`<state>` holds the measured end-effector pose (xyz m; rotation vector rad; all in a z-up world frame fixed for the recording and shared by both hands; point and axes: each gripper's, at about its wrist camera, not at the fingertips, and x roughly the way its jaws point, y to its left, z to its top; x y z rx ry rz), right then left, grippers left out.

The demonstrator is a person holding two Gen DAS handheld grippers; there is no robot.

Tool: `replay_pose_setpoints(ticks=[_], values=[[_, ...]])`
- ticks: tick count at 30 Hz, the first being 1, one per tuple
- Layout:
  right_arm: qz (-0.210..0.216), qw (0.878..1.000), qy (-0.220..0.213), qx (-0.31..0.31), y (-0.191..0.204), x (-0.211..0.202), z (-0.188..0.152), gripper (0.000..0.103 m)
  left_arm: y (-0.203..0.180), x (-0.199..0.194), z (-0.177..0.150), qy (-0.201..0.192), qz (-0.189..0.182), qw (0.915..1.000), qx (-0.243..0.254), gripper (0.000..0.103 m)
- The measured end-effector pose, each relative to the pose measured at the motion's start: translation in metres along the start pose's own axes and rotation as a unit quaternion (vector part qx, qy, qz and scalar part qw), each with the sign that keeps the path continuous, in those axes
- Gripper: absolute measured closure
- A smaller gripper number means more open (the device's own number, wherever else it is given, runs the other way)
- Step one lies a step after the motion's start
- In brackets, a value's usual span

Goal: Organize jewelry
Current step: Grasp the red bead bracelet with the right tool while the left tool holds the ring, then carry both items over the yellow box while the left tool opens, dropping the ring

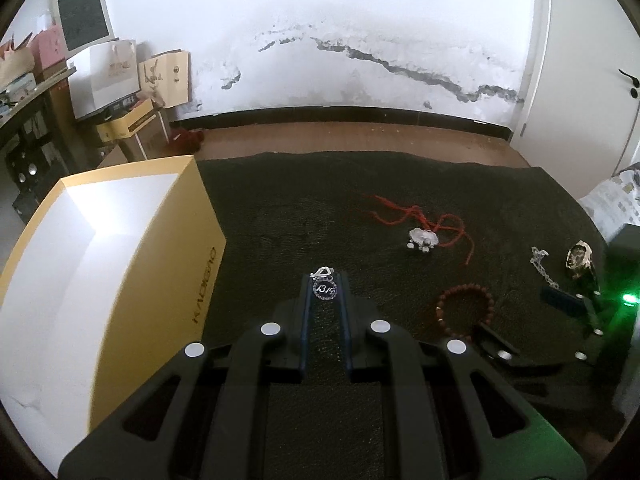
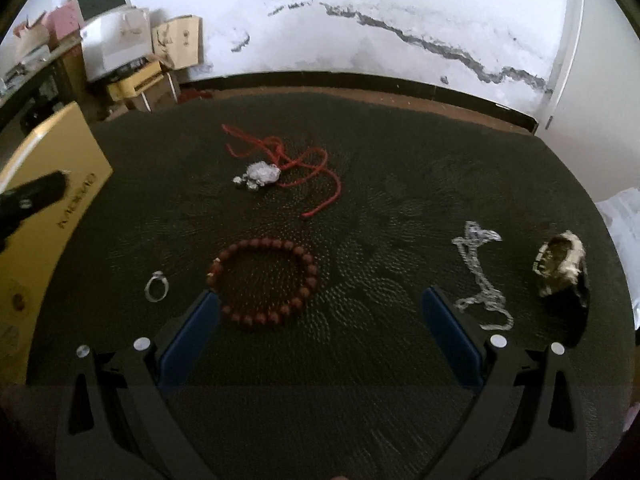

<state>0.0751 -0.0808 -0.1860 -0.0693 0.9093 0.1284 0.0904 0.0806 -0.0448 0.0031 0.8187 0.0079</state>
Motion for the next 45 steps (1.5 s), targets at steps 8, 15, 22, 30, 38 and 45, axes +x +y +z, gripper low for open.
replay_pose_setpoints(ticks=[8, 15, 22, 30, 38, 45], values=[[-0.007, 1.0, 0.012, 0.019, -0.001, 0.028, 0.002, 0.005, 0.003, -0.003, -0.005, 0.011, -0.022, 0.9997, 0.001, 0.091], [-0.003, 1.0, 0.008, 0.018, 0.003, 0.031, 0.006, 0.02, 0.007, -0.008, -0.006, 0.008, -0.02, 0.9998, -0.004, 0.091], [0.014, 1.0, 0.001, -0.002, 0.015, 0.022, 0.006, 0.078, 0.011, -0.01, -0.005, 0.007, -0.015, 0.9998, -0.008, 0.091], [0.019, 1.0, 0.009, 0.0, 0.021, 0.013, 0.009, 0.095, 0.015, -0.018, -0.003, 0.003, -0.01, 0.9999, -0.004, 0.091], [0.032, 0.999, -0.034, -0.023, 0.043, -0.043, 0.023, 0.095, 0.035, -0.041, 0.004, -0.01, -0.001, 0.9999, -0.014, 0.091], [0.045, 0.996, -0.07, -0.043, 0.069, -0.104, 0.037, 0.095, 0.062, -0.074, 0.011, -0.02, -0.002, 0.9994, -0.028, 0.091]])
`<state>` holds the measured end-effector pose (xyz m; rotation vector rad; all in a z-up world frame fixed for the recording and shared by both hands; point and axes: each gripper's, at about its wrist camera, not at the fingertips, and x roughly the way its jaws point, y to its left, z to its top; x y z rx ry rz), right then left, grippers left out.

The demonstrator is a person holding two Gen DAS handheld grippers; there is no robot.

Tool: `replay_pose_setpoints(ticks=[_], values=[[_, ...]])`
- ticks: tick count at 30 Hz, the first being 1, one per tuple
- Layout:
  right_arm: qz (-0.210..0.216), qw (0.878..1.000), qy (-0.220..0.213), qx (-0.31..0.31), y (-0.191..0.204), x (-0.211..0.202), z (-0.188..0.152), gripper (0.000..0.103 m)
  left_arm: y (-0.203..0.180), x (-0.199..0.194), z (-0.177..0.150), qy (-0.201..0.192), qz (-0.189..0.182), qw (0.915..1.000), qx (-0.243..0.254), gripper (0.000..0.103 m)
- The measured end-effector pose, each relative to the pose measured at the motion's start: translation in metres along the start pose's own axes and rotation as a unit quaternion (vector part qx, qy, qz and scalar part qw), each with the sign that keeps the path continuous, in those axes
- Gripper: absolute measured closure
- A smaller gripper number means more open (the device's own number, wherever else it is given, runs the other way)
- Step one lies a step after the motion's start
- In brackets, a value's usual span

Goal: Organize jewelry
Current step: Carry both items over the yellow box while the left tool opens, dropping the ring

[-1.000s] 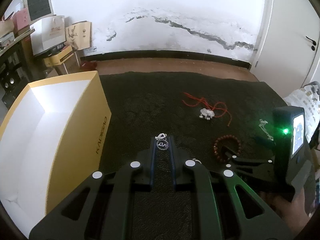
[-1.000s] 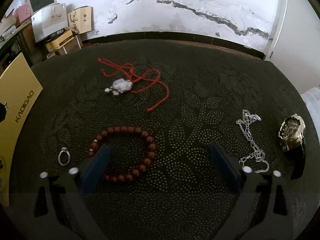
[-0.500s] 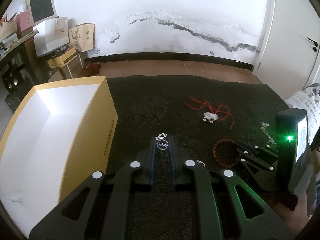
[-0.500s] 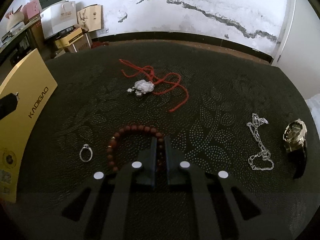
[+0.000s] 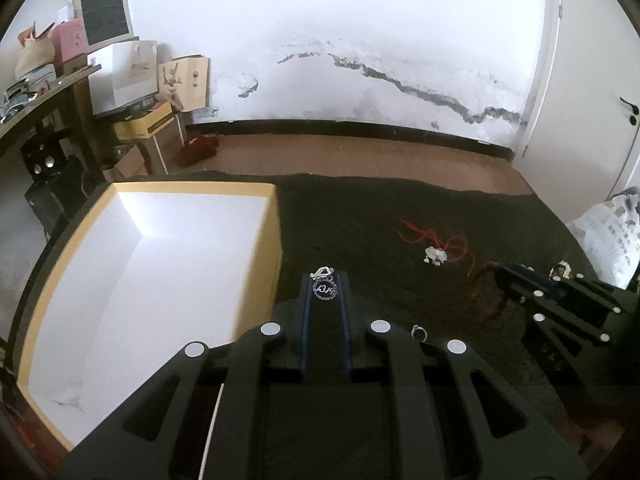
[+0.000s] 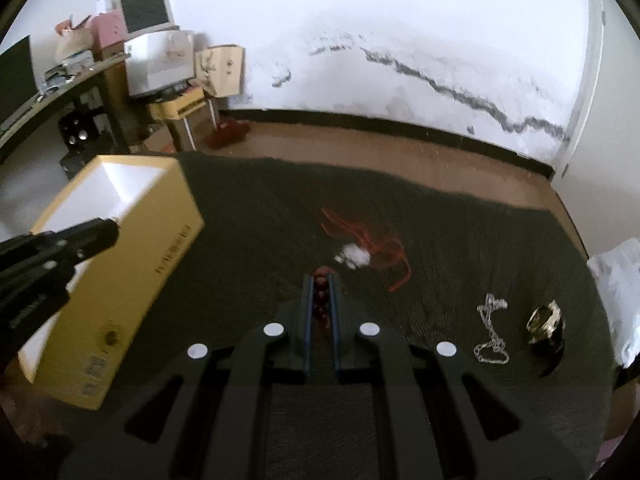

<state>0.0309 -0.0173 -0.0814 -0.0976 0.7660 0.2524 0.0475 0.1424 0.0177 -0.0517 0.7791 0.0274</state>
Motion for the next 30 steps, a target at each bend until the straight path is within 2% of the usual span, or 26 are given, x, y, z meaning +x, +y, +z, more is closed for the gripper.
replay_pose_setpoints(ticks=[9, 18, 24, 30], values=[[0.035, 0.999, -0.03, -0.019, 0.053, -0.055, 0.032, 0.095, 0.058, -0.045, 0.009, -0.03, 0.015, 0.9988, -0.035, 0.09], [0.091, 0.992, -0.057, -0.072, 0.136, -0.09, 0.065, 0.095, 0.128, -0.056, 0.001, -0.03, 0.052, 0.9949, -0.081, 0.091], [0.128, 0.986, -0.05, -0.098, 0.187, -0.081, 0.073, 0.095, 0.167, -0.039, -0.017, 0.001, 0.083, 0.9913, -0.101, 0.091], [0.152, 0.982, -0.016, -0.109, 0.214, -0.042, 0.068, 0.095, 0.185, -0.011, -0.037, 0.046, 0.092, 0.9888, -0.108, 0.09]])
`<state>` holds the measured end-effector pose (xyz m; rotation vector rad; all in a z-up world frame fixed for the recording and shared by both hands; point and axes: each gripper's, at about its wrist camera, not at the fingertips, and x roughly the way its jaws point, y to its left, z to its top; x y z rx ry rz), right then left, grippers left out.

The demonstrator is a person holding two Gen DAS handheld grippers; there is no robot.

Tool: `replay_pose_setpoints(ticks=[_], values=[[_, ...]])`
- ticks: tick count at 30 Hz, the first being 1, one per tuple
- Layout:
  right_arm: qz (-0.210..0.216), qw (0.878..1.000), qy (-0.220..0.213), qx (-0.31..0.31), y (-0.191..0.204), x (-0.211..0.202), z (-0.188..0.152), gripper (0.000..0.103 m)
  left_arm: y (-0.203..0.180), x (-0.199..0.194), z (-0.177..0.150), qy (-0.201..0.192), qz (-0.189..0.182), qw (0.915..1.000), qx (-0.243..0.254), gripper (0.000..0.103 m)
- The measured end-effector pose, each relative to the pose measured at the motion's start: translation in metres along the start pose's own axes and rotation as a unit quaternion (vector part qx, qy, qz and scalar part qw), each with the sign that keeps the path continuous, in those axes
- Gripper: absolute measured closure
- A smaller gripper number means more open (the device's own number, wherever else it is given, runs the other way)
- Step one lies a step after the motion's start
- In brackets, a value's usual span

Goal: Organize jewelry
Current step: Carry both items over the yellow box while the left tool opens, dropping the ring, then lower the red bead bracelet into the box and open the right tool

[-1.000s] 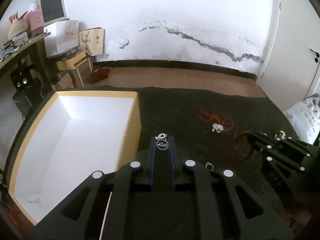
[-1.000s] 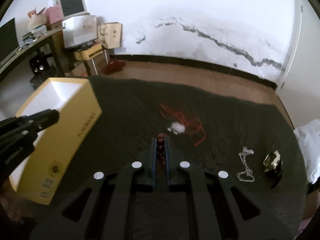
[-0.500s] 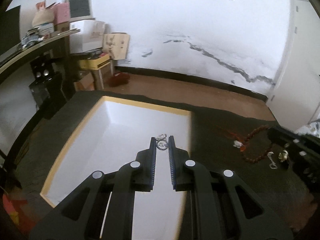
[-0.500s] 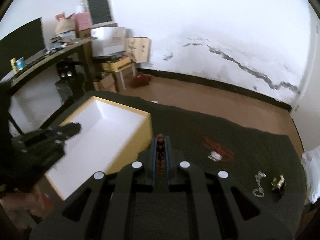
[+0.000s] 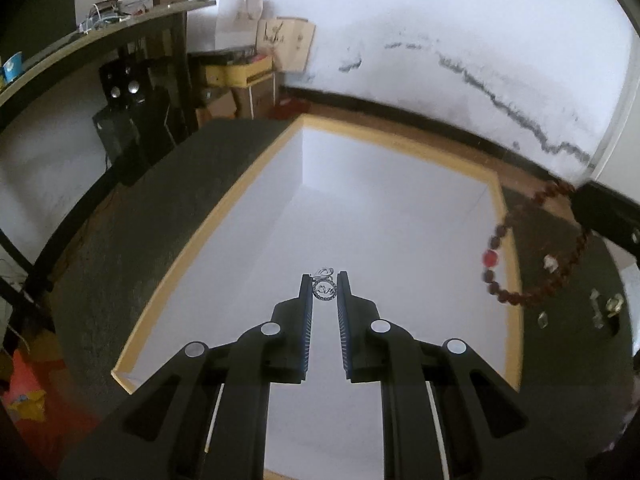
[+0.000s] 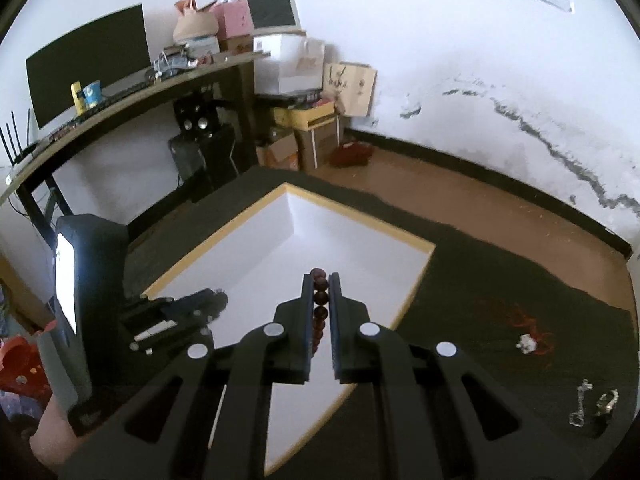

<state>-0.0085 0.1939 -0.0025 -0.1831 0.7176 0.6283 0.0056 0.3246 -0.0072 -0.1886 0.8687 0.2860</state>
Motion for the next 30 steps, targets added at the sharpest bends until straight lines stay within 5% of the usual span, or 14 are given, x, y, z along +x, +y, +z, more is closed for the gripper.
replay_pose_setpoints(ticks=[7, 25, 26, 28, 29, 30], values=[[-0.002, 0.999, 0.034, -0.004, 0.006, 0.044, -0.009, 0.095, -0.002, 0.026, -0.014, 0.036, 0.008, 0.9992, 0.016, 0.09], [-0.013, 0.999, 0.048, -0.011, 0.01, 0.064, -0.011, 0.095, 0.006, 0.035, -0.021, 0.056, 0.02, 0.998, 0.022, 0.089], [-0.014, 0.999, 0.049, -0.012, 0.01, 0.065, -0.011, 0.095, 0.005, 0.034, -0.021, 0.055, 0.02, 0.9981, 0.021, 0.087], [-0.016, 0.999, 0.051, -0.013, 0.01, 0.067, -0.01, 0.095, 0.005, 0.033, -0.021, 0.056, 0.022, 0.998, 0.021, 0.056], [-0.017, 0.998, 0.052, -0.013, 0.011, 0.068, -0.01, 0.095, 0.004, 0.029, -0.021, 0.05, 0.025, 0.9982, 0.022, 0.024], [-0.018, 0.998, 0.054, -0.012, 0.01, 0.07, -0.009, 0.095, 0.004, 0.026, -0.021, 0.041, 0.026, 0.9986, 0.022, 0.02]])
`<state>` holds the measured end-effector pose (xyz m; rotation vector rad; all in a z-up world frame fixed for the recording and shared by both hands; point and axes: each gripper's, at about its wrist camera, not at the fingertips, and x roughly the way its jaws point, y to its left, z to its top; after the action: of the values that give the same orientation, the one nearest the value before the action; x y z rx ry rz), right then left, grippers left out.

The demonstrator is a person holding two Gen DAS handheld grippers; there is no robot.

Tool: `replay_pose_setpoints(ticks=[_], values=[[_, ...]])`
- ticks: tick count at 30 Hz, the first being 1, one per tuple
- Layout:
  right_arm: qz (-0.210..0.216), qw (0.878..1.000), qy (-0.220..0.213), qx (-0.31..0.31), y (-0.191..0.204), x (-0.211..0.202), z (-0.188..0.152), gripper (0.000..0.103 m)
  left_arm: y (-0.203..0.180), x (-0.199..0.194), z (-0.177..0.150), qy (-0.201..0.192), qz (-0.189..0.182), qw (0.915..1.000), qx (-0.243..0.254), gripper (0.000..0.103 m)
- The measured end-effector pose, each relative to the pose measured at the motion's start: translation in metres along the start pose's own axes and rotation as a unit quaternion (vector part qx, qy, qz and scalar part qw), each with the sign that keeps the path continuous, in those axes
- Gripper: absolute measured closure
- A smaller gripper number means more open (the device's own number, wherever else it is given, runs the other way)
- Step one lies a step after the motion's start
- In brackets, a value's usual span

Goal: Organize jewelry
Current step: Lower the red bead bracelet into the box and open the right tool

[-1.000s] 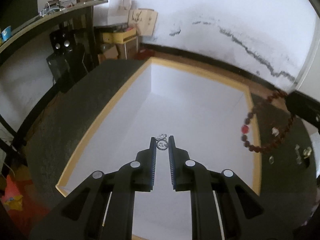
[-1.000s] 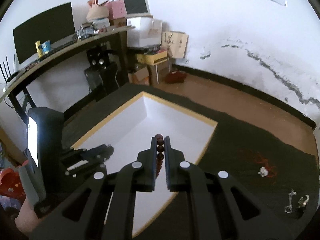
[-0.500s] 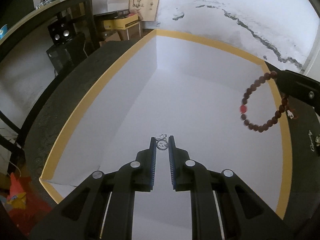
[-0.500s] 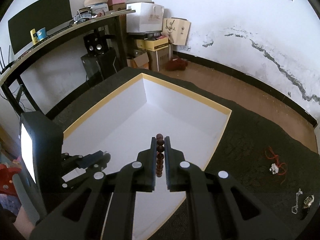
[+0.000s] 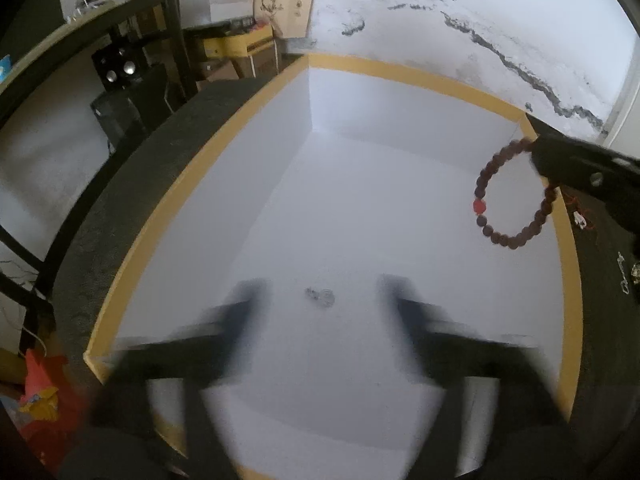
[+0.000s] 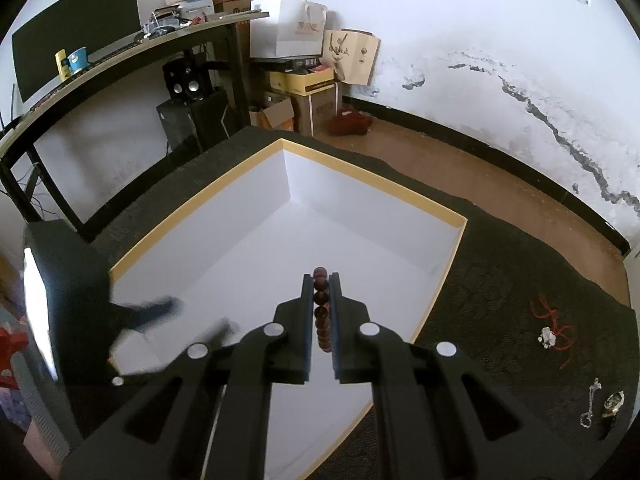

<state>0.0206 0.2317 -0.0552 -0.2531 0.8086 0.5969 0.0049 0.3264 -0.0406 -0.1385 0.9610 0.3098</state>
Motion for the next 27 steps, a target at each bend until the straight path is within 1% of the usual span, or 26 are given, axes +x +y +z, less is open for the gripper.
replay_pose_setpoints(ticks=[1, 3, 6, 8, 16, 20, 21, 22, 23, 24, 25, 26, 27], values=[[0.0, 1.0, 0.005, 0.001, 0.0, 0.003, 0.001, 0.095, -0.001, -0.006, 0.0, -0.011, 0.005, 0.9999, 0.004, 0.019], [0.0, 1.0, 0.012, 0.003, -0.001, 0.008, 0.001, 0.095, -0.002, -0.012, 0.001, -0.018, 0.006, 0.9998, 0.009, 0.018], [-0.003, 1.0, 0.025, 0.006, -0.003, 0.018, 0.002, 0.095, 0.003, -0.018, 0.002, -0.018, -0.007, 0.9998, -0.001, 0.018], [-0.006, 0.999, 0.035, 0.008, -0.004, 0.026, 0.003, 0.095, 0.005, -0.021, 0.003, -0.021, -0.008, 0.9998, -0.002, 0.018], [-0.026, 0.997, 0.067, -0.003, -0.002, 0.05, 0.004, 0.095, 0.02, -0.036, 0.012, -0.04, -0.019, 0.9984, -0.036, 0.018], [-0.026, 0.997, 0.077, -0.001, -0.001, 0.054, 0.006, 0.095, 0.024, -0.041, 0.016, -0.045, -0.025, 0.9975, -0.049, 0.017], [-0.025, 0.997, 0.078, 0.0, -0.001, 0.055, 0.007, 0.094, 0.025, -0.043, 0.016, -0.047, -0.026, 0.9972, -0.052, 0.017], [-0.034, 0.997, 0.075, -0.001, -0.001, 0.054, 0.009, 0.092, 0.026, -0.045, 0.017, -0.049, -0.029, 0.9967, -0.058, 0.017], [-0.039, 0.997, 0.073, -0.005, -0.002, 0.053, 0.01, 0.073, 0.027, -0.047, 0.017, -0.052, -0.03, 0.9962, -0.063, 0.017], [-0.046, 0.997, 0.068, -0.007, -0.002, 0.05, 0.012, 0.038, 0.028, -0.051, 0.018, -0.057, -0.03, 0.9957, -0.067, 0.016], [-0.038, 0.998, 0.057, -0.003, -0.004, 0.045, 0.014, 0.02, 0.029, -0.053, 0.02, -0.061, -0.031, 0.9951, -0.072, 0.015], [-0.029, 0.998, 0.051, -0.003, -0.004, 0.043, 0.015, 0.006, 0.03, -0.054, 0.021, -0.063, -0.027, 0.9947, -0.077, 0.014], [-0.036, 0.998, 0.051, -0.008, -0.004, 0.041, 0.015, 0.006, 0.033, -0.057, 0.023, -0.067, -0.025, 0.9936, -0.088, 0.014]])
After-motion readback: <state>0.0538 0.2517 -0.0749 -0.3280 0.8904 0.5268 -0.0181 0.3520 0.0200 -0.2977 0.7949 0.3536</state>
